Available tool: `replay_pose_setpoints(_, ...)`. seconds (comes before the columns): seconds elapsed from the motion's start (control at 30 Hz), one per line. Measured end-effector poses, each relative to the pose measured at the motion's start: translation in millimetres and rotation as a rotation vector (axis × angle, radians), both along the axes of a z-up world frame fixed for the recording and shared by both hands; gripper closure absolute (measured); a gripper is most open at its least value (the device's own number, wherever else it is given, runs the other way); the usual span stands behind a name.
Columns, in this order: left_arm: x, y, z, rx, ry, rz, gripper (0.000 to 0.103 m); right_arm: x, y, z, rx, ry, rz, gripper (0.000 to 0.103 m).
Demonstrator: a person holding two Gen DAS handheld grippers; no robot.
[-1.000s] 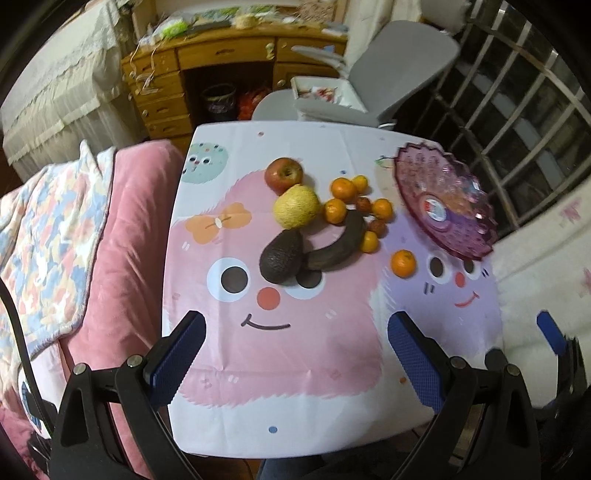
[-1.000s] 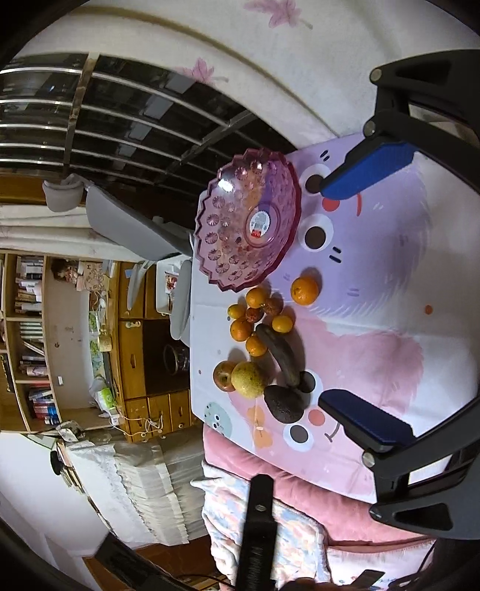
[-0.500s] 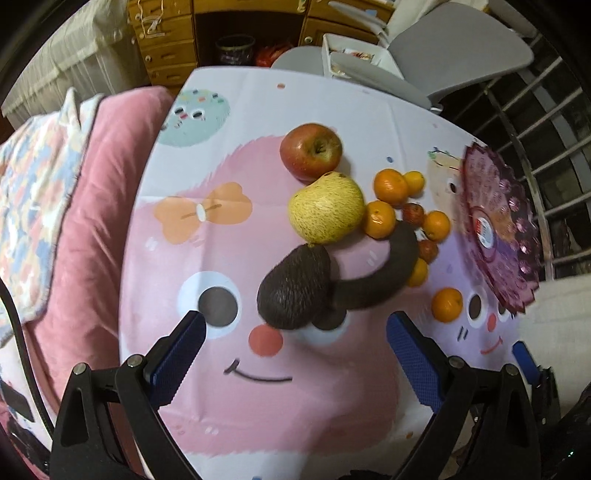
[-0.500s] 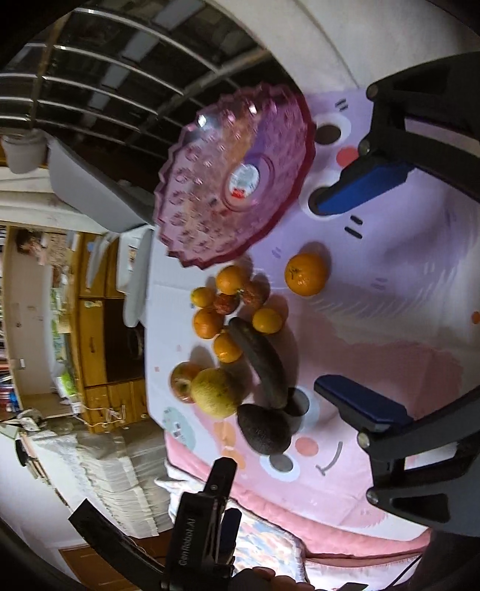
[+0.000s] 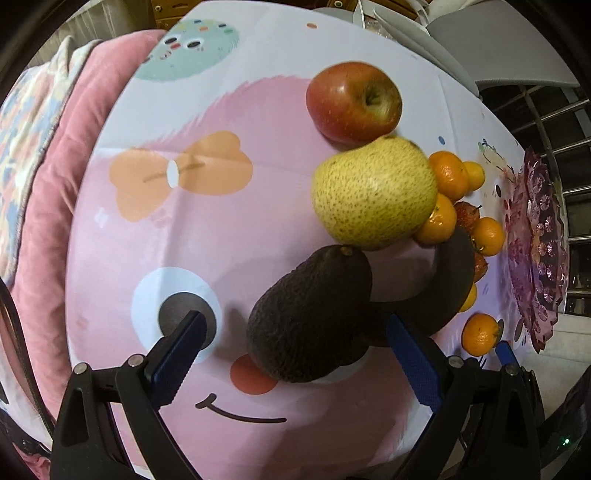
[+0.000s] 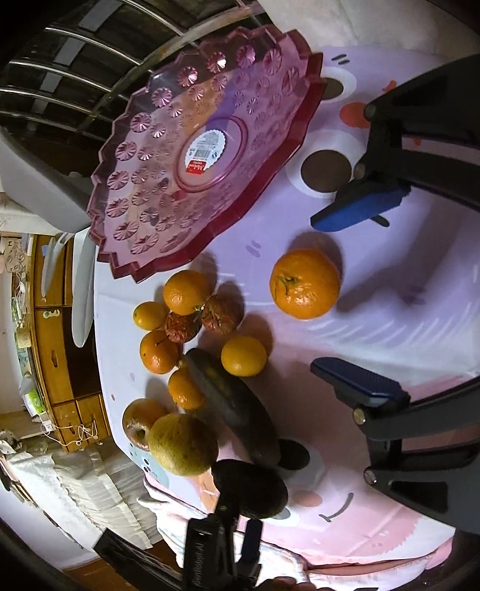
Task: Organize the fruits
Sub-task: 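Move the left tool to the dark avocado while the right tool approaches a mandarin, then close the left tool on the avocado while the right tool grasps the mandarin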
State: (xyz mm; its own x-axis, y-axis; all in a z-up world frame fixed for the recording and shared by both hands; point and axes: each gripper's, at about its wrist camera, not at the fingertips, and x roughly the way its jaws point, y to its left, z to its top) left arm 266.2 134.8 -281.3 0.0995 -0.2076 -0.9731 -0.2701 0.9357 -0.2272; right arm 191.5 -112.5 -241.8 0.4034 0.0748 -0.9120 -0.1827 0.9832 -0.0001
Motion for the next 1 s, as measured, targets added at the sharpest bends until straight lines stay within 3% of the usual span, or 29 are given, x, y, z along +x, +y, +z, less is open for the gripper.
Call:
replay_pose_setpoints(0.23,-2,6,-19,-0.050,0.014,0.025,0.018,11,6,-11,-0.012,0.008,0.012,0.039)
replay_pose_setpoints(0.4,-4,8,-15,-0.059,-0.061,0.001,0.025,14,9,-14,-0.026,-0.004,0.010,0.040)
replay_pose_setpoints(0.5,-2,10,-12,-0.105,-0.103,-0.009,0.044,18,8,-20,-0.040,0.004,0.005,0.045)
replay_pose_setpoints(0.67,-2,11,-11,-0.115,-0.116,-0.006,0.044,20,2,-23,-0.039,0.018,-0.035,0.057)
replay_pose_setpoints(0.87,-12,11,-8,-0.075,-0.114,-0.005,0.044,15,-2,-21,-0.030,0.068,-0.067,0.058)
replay_pose_setpoints(1.0,-27,14,-3,-0.054,-0.111,0.000,0.045,3,-8,-20,0.058,0.142,-0.132,0.058)
